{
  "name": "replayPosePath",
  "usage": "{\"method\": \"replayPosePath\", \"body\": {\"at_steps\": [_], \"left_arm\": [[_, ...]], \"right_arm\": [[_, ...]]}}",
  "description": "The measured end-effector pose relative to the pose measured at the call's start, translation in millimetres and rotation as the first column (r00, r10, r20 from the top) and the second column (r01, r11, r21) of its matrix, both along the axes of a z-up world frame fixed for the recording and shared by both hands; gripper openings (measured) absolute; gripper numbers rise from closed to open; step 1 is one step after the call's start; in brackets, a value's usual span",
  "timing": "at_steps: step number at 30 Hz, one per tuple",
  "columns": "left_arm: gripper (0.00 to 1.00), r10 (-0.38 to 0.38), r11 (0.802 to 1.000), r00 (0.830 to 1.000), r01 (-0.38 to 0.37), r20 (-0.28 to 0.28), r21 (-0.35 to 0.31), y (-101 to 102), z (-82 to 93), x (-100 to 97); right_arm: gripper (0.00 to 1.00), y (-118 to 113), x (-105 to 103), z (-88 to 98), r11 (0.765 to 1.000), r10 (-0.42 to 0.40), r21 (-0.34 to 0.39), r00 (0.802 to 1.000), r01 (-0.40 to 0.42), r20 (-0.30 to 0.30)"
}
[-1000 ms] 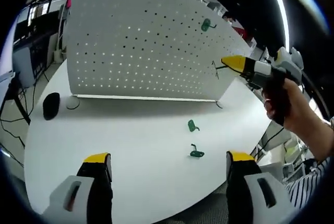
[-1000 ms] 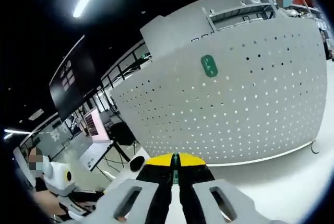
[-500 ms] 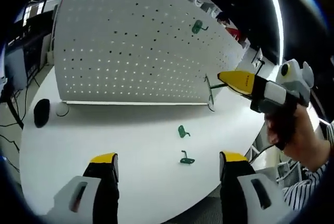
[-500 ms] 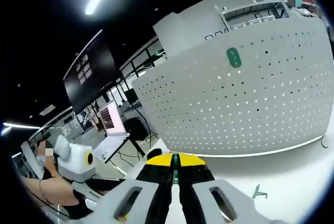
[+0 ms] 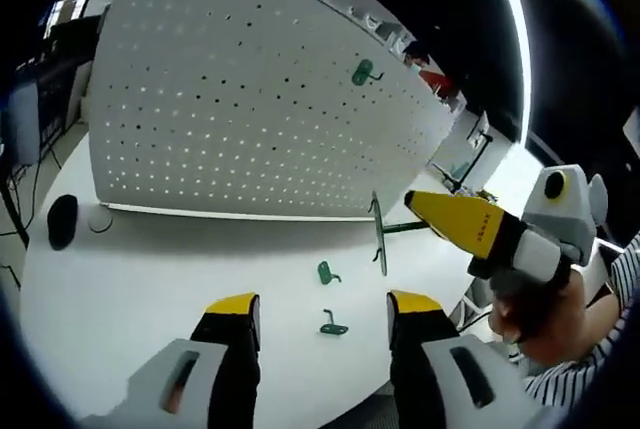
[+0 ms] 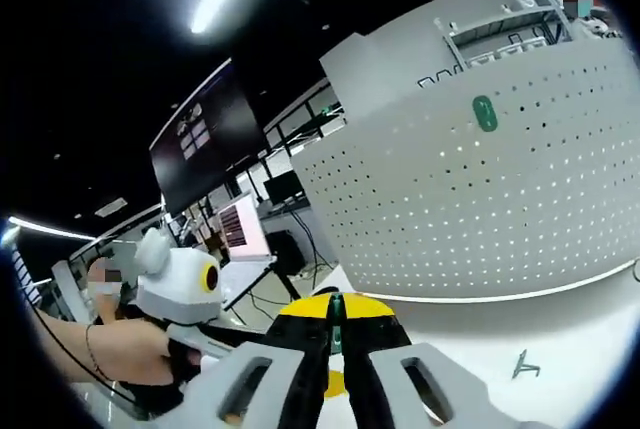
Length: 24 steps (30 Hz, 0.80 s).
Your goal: Insert the hook assembly into the mounting plate slot until the hook locks in place.
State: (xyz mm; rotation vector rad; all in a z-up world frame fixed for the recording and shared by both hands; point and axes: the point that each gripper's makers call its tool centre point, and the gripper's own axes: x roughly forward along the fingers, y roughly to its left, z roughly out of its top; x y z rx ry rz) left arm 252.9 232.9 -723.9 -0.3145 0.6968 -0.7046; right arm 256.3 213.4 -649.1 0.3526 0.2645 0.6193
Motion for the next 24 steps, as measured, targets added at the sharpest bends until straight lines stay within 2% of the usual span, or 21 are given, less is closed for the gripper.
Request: {"method": "replayPosePath", "body": {"at_steps": [11, 18, 24], "left_arm": [[0.35, -0.004, 0.998, 1.000, 0.003, -0.013, -0.064, -5.7, 9.0, -3.0], [0.21, -0.015, 0.995, 1.000, 0.012, -0.024, -0.102, -8.6, 14.4, -5.1], [0.15, -0.014, 0.990, 0.999, 0.010, -0.032, -0.140, -11.6, 17.9, -6.1]], "right_arm": [[0.00, 6.5, -3.7, -2.1, 1.000, 0.018, -0.001, 1.000, -0.018, 0.011], [0.00, 10.2, -6.0, -0.1, 1.000, 0.023, 0.002, 0.999, -0.023, 0.024], [0.00, 13.0, -8.2, 0.9, 1.000, 0.025, 0.004, 0.999, -0.025, 0.030]]}}
